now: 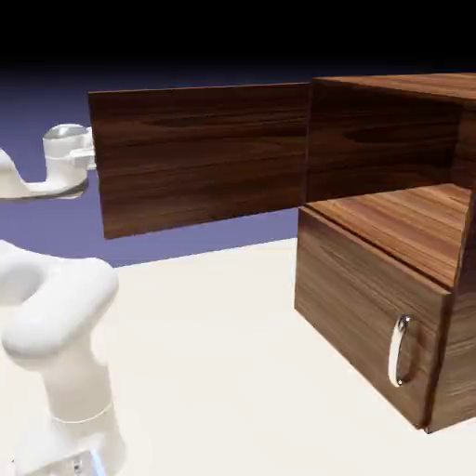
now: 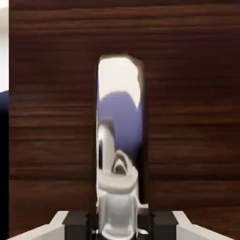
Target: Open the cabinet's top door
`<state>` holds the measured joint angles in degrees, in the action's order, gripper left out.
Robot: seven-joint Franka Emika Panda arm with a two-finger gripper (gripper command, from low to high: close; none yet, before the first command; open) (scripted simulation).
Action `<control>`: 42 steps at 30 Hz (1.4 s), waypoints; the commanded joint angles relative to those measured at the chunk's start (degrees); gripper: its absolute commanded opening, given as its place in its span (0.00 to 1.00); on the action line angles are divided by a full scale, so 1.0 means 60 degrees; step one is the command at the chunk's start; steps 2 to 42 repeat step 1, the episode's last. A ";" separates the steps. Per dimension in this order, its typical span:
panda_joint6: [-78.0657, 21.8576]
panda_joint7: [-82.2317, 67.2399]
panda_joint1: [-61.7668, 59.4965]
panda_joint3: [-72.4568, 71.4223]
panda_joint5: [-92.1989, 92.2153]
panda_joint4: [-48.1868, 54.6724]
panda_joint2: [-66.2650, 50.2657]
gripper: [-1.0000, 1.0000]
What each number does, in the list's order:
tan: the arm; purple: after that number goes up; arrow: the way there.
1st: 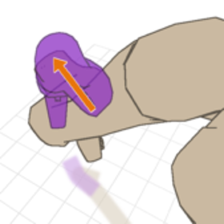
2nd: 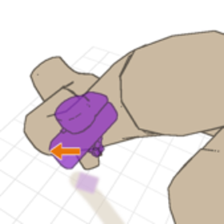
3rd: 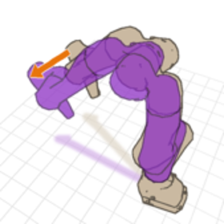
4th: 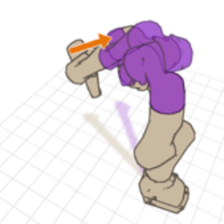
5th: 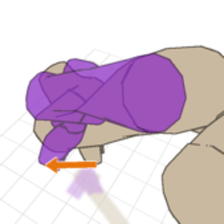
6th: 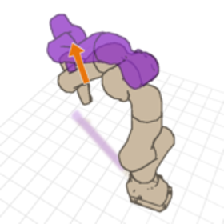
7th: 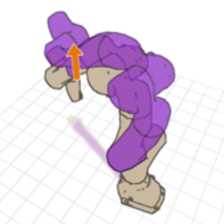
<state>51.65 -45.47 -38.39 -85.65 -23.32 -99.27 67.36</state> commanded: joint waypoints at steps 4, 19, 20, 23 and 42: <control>-0.0202 -0.0085 -0.0274 -0.0093 0.0027 0.0345 0.0067 0.00; -0.0202 -0.0085 -0.0274 -0.0093 0.0027 0.0345 0.0067 0.00; -0.0202 -0.0085 -0.0274 -0.0093 0.0027 0.0345 0.0067 0.00; -0.0202 -0.0085 -0.0274 -0.0093 0.0027 0.0345 0.0067 0.00; -0.0202 -0.0085 -0.0274 -0.0093 0.0027 0.0345 0.0067 0.00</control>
